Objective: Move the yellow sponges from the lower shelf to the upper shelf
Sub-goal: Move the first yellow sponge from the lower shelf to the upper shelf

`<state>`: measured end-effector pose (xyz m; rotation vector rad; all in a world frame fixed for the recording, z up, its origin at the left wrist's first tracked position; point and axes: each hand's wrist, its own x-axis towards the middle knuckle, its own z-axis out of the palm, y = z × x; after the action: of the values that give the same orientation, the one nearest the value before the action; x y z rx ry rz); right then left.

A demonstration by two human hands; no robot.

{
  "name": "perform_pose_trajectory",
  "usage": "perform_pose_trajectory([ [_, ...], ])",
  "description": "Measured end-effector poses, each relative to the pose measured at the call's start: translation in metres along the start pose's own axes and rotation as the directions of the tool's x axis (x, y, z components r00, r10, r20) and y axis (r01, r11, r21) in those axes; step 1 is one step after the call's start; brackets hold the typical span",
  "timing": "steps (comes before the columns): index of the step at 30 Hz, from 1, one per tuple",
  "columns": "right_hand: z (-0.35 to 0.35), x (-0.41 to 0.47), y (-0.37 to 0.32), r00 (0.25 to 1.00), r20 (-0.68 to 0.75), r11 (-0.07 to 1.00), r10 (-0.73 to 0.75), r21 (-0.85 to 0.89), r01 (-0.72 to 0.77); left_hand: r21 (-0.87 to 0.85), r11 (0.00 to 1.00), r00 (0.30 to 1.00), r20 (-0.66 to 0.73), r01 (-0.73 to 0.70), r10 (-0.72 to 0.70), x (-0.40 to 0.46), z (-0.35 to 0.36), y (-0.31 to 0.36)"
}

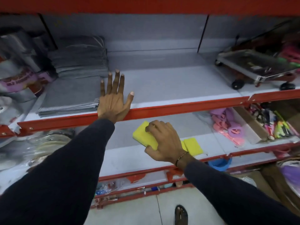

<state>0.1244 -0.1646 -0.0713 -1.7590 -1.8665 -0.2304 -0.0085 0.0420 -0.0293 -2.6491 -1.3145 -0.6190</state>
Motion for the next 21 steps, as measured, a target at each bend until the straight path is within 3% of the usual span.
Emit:
perform_pose_trajectory([
  [3,-0.047,0.031,0.005,0.967,-0.254,1.0,0.022,0.021,-0.017,-0.007,1.0,1.0,0.01,0.029,-0.029,-0.001,-0.003,0.003],
  [6,-0.06,0.084,0.014,0.913,-0.337,0.971,0.229,0.01,-0.24,-0.007,0.999,0.999,0.003,0.045,-0.045,-0.002,-0.004,0.003],
  [9,-0.043,0.127,0.022,0.889,-0.162,0.897,0.429,-0.038,-0.44,-0.006,0.999,0.999,0.001,0.046,-0.046,-0.001,-0.001,0.003],
  [12,-0.018,0.143,0.025,0.843,0.074,0.846,0.532,-0.076,-0.528,-0.002,0.998,0.998,-0.003,0.064,-0.064,0.001,0.002,0.0],
  [14,-0.008,0.142,0.024,0.837,0.089,0.838,0.54,-0.144,-0.526,-0.009,0.998,0.998,0.011,0.068,-0.068,0.004,0.001,-0.001],
  [17,-0.007,0.127,0.019,0.851,-0.217,0.848,0.477,-0.139,-0.511,-0.018,0.998,0.998,0.023,0.057,-0.056,0.002,0.0,0.0],
  [19,-0.013,0.111,0.021,0.784,-0.49,0.887,0.381,-0.045,-0.459,-0.035,0.998,0.999,0.007,0.05,-0.05,0.004,-0.003,0.0],
  [21,-0.007,0.08,0.024,0.734,-0.588,0.917,0.34,0.033,-0.398,-0.035,0.998,0.999,-0.015,0.048,-0.048,0.004,-0.003,-0.001],
])
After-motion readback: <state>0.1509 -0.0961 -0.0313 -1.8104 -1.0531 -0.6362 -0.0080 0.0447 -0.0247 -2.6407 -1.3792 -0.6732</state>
